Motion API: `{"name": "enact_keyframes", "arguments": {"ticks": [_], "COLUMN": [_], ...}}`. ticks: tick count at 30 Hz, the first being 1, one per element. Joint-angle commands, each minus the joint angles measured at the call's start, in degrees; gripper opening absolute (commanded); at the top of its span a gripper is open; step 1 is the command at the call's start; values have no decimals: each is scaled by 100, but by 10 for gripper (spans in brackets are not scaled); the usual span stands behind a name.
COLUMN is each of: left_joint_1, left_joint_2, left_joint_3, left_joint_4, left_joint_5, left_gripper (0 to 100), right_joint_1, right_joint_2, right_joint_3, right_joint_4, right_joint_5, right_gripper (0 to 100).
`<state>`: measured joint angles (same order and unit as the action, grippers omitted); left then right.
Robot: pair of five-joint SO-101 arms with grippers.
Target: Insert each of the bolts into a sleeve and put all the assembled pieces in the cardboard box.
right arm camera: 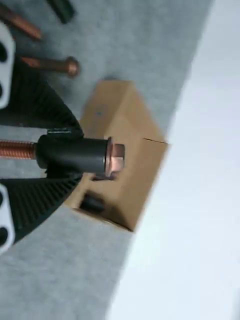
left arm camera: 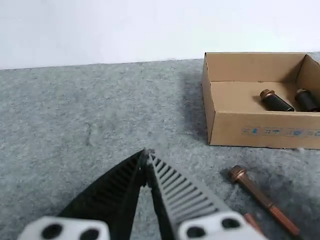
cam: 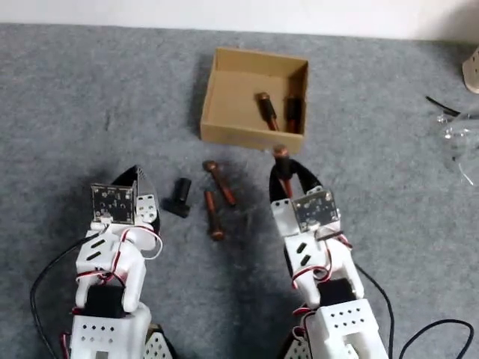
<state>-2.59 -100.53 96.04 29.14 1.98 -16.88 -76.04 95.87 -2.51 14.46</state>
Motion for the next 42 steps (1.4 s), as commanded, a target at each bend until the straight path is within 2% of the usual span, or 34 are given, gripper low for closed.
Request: {"name": "enact_keyframes", "arguments": {"ticks": [1, 9, 19, 26, 32, 42], "left_joint_1": [-57, -66, -66, -66, -66, -57], "left_joint_2": [-84, -84, -84, -84, -84, -84], "left_joint_3": [127, 127, 127, 127, 127, 127], "left_joint_4": [9, 0, 0, 0, 0, -9], "left_joint_5": [-35, -35, -35, -35, -35, -35], "left_gripper": [7, 7, 7, 7, 7, 7], "right_joint_1": [-22, -40, -31, 92, 145, 426], "right_joint_2": [-84, -92, 268, 2712, 4892, 8374], "right_joint_3": [585, 488, -1156, -3626, -5763, -9991], "right_joint_4": [470, 936, 1288, 2070, 2237, 3890], "right_joint_5": [9, 9, 9, 9, 9, 9], "right_gripper": [4, 4, 4, 4, 4, 4]}}
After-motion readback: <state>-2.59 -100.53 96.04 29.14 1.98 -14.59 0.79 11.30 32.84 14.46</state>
